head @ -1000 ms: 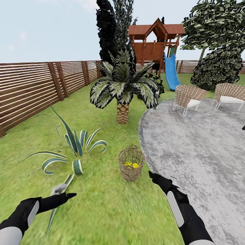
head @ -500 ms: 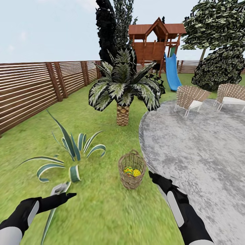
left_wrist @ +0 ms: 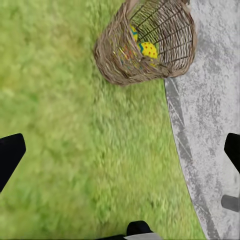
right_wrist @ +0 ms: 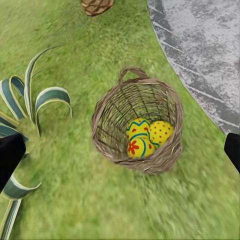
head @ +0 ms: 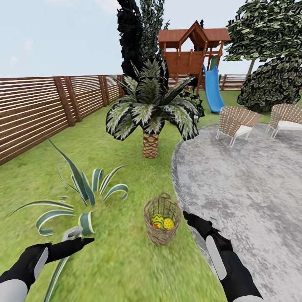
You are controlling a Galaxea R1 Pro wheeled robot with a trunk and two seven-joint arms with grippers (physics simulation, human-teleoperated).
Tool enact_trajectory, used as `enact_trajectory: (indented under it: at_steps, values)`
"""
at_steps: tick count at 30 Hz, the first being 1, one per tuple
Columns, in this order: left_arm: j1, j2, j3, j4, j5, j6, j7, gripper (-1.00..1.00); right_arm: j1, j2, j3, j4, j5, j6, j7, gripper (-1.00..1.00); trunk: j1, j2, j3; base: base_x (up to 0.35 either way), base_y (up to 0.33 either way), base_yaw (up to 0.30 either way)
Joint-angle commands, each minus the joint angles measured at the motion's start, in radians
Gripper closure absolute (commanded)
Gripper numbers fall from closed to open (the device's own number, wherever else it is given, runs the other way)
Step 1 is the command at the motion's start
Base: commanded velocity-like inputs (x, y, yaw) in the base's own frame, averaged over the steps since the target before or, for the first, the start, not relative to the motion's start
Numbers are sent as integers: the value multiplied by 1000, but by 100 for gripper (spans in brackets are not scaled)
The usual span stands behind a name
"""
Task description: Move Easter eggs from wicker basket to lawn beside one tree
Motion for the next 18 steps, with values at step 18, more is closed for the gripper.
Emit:
enact_trajectory:
  at_steps: [18]
  values:
    - [-1,-1,5,-1,-2,8,-5,-100,-1,2,4,-1,-10,4,-4,-100,1,-2,-2,263,-146,0]
